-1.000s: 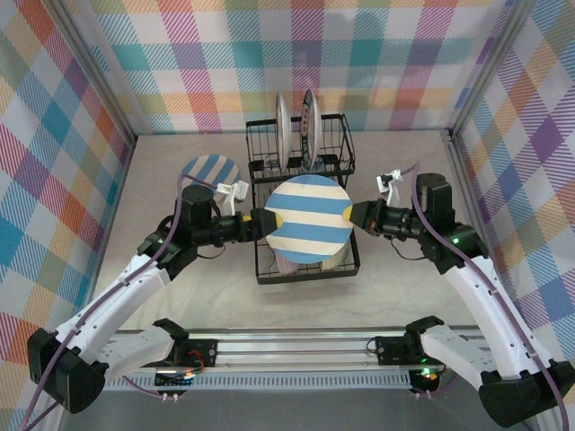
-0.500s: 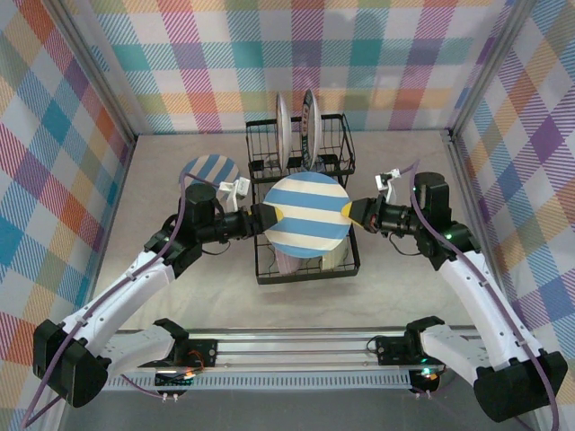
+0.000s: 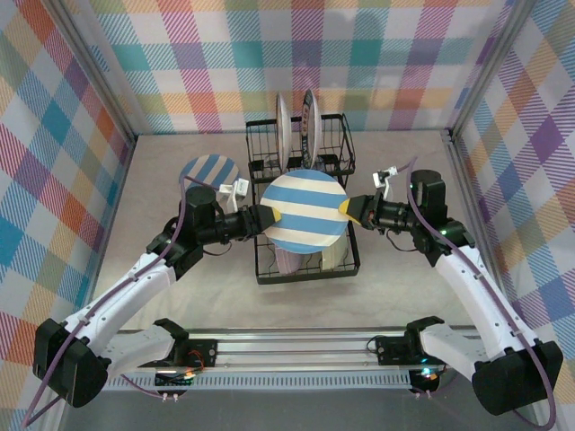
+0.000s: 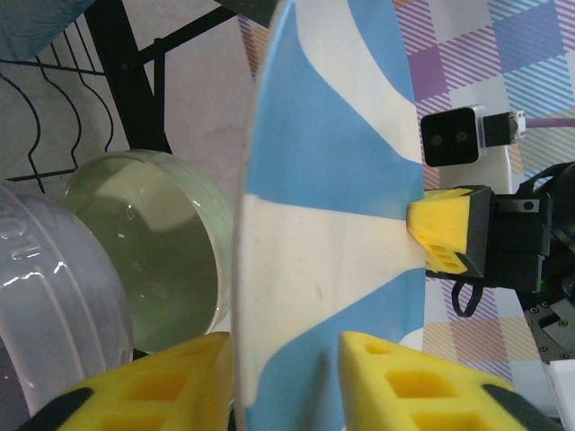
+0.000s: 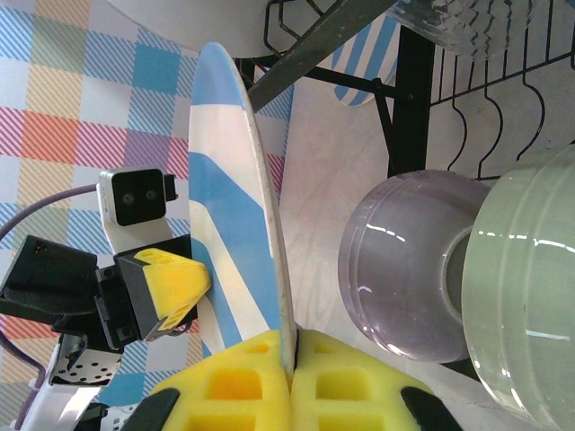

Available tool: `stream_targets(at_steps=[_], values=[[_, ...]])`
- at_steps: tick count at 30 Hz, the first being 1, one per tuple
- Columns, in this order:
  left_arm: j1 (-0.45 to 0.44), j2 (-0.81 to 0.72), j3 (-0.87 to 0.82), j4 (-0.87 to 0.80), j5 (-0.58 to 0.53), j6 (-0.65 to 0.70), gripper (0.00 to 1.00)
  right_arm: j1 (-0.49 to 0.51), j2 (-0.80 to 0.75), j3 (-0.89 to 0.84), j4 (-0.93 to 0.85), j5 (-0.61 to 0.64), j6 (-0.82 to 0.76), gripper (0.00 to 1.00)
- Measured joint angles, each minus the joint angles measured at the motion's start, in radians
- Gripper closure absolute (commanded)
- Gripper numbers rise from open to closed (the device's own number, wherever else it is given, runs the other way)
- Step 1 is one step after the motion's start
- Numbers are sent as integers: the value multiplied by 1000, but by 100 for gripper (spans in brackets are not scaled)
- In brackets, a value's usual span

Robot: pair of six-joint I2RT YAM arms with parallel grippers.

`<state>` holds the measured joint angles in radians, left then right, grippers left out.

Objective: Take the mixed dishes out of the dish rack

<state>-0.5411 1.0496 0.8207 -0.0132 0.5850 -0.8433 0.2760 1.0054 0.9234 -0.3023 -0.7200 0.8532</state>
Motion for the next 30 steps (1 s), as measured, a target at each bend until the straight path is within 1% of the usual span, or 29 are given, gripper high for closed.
stream_targets(at_steps=[4,5,6,12,13,14,17,19,20,26,30], values=[[0,-4,-2,20,0,-29,90,-2,8,-7,21,-2,1,100],[0,-7,-2,30,0,-39,97,-3,10,-11,26,-6,3,100],[0,-11,-3,43,0,-60,100,-8,13,-15,29,-8,1,100],[1,-20,-14,71,-5,-116,100,-10,18,-17,66,-20,1,100],[1,-21,-14,73,-5,-119,100,-10,18,-17,71,-22,3,96],[1,-24,-14,74,-7,-124,100,-11,18,-19,77,-24,4,82],[-1,-31,-14,74,-11,-130,100,-11,18,-23,89,-29,18,45],[-2,-34,-14,70,-15,-130,100,-11,14,-27,103,-33,26,6],[-2,-35,-14,70,-16,-130,100,-11,13,-27,108,-33,27,1],[-2,-62,-11,67,-29,-139,100,-11,-32,-31,130,-32,25,1],[-2,-79,24,46,-32,-141,100,-11,-76,-34,134,-21,17,1]])
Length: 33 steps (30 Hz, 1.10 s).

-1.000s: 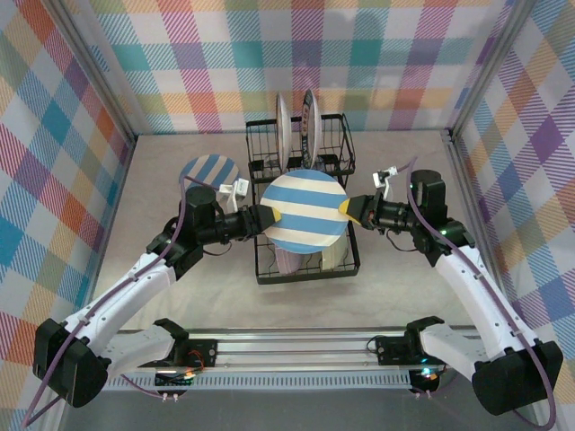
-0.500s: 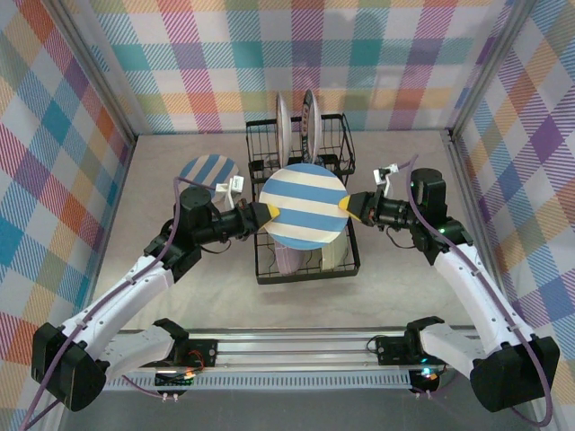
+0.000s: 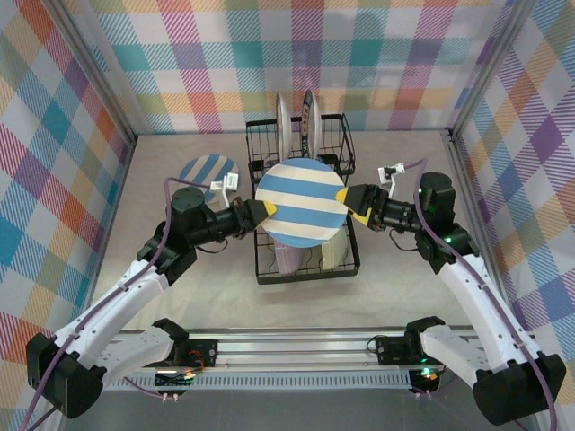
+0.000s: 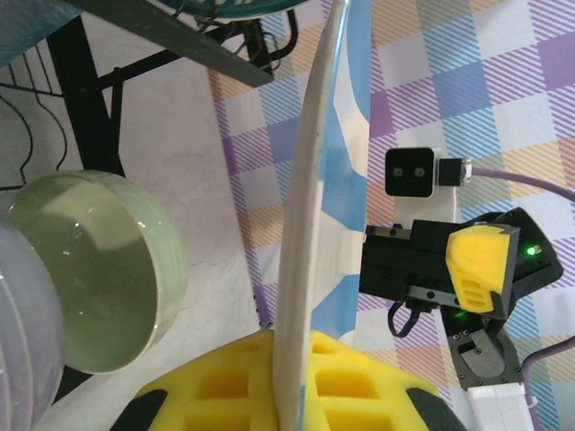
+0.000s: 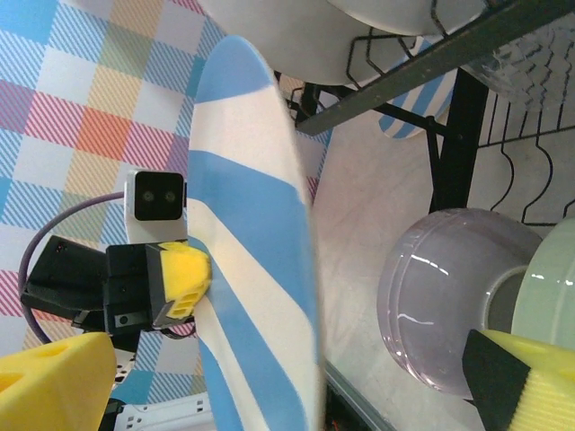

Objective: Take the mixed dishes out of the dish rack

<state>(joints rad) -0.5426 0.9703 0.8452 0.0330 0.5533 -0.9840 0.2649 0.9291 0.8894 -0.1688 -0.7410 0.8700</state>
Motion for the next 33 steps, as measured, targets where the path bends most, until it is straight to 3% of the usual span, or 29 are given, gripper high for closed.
stream_targets(at_steps=[11,14,22,28,33], values=[[-5,-35,304,-262,-82,113,100,8,-115,-27,77,26,-35,1],[34,-22,361,-271,-101,105,100,8,-134,-31,80,26,-48,1],[244,85,457,-219,-72,30,100,8,-206,-44,77,21,-75,1],[457,146,457,-155,-15,-33,100,8,-243,-73,82,-5,-90,1],[628,183,381,-4,44,-94,100,10,-210,-112,112,-33,-91,1]])
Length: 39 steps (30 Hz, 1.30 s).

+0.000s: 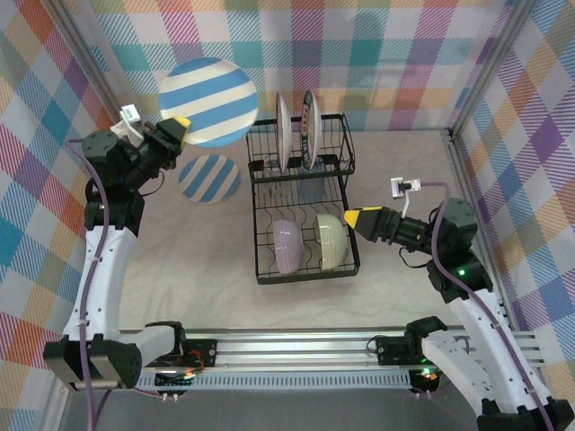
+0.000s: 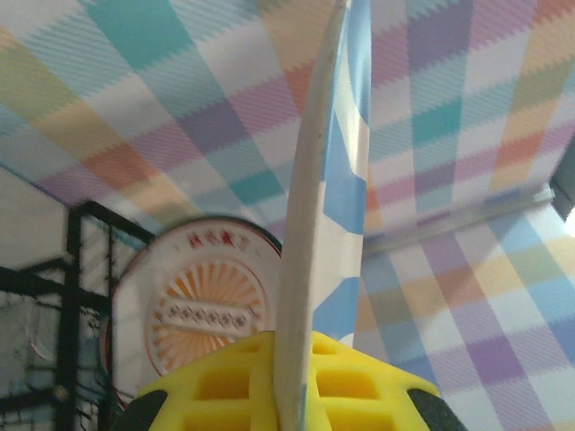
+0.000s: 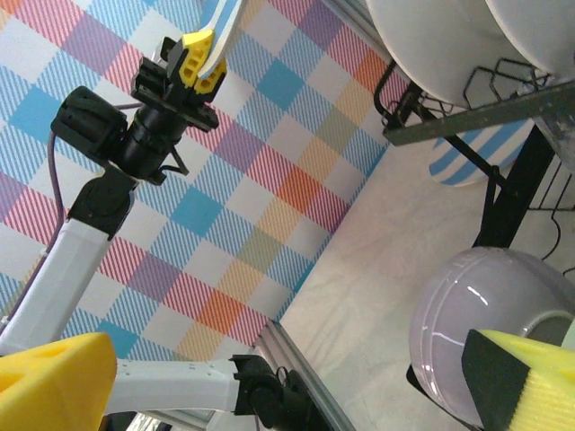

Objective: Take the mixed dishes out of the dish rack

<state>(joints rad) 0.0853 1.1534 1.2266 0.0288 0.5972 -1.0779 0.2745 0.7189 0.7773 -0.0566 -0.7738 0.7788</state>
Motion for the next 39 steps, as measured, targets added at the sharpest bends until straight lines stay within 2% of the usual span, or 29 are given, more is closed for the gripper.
stream_targets(at_steps=[4,9,19,27,39], values=[[113,83,-110,153,39,-64,100,1,14,-22,5,-8,-13,1],[183,214,-211,225,48,-78,100,5,11,-39,19,-31,-26,1],[188,437,-311,401,45,-58,100,13,-11,-77,27,-70,-29,1],[187,642,-324,533,46,-59,100,14,-56,-78,-28,-68,-46,1],[188,799,-293,606,54,-43,100,17,-55,-125,-45,-54,-31,1]])
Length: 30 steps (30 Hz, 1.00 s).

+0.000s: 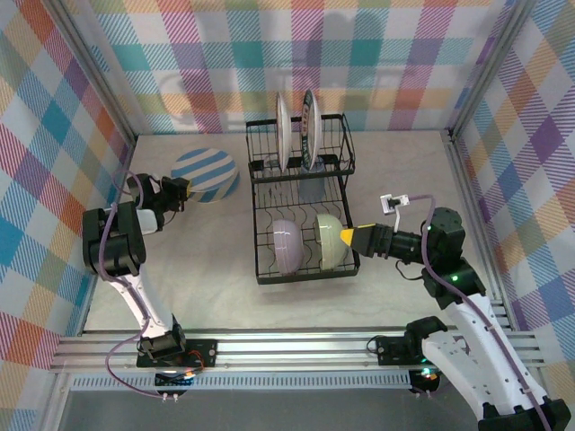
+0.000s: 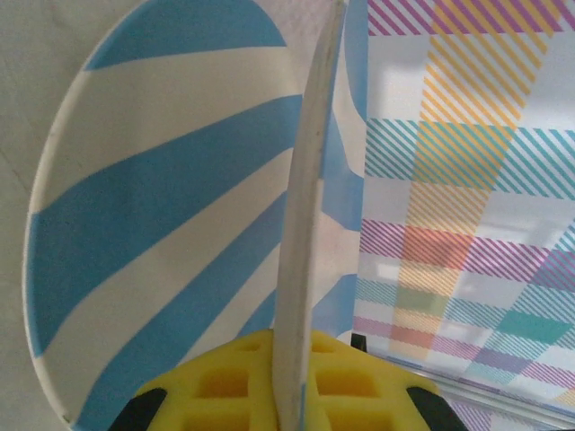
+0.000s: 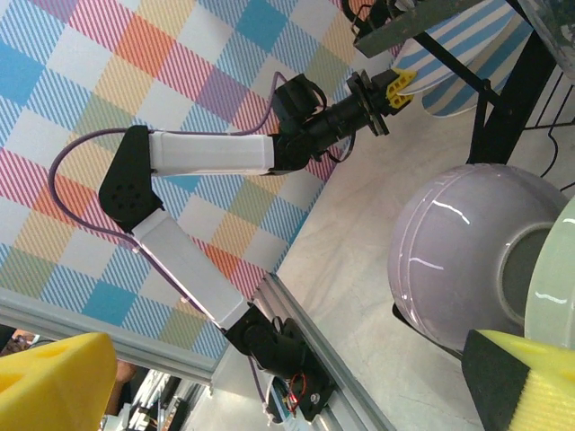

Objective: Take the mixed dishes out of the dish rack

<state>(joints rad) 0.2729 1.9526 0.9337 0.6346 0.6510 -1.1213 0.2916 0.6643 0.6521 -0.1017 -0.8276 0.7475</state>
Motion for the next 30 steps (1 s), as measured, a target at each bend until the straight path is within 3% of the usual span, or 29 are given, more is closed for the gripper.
stream_targets(at_steps=[13,20,23,27,30], values=[[0,69,2,52,22,5,99,6,16,-25,47,28,61,1],[0,91,2,53,22,11,90,16,21,-25,59,42,81,1],[0,96,2,55,25,12,82,18,21,-32,64,47,88,1],[0,95,6,69,37,22,59,18,22,-36,64,54,100,1],[0,92,24,68,43,32,47,22,21,-37,65,62,106,1]])
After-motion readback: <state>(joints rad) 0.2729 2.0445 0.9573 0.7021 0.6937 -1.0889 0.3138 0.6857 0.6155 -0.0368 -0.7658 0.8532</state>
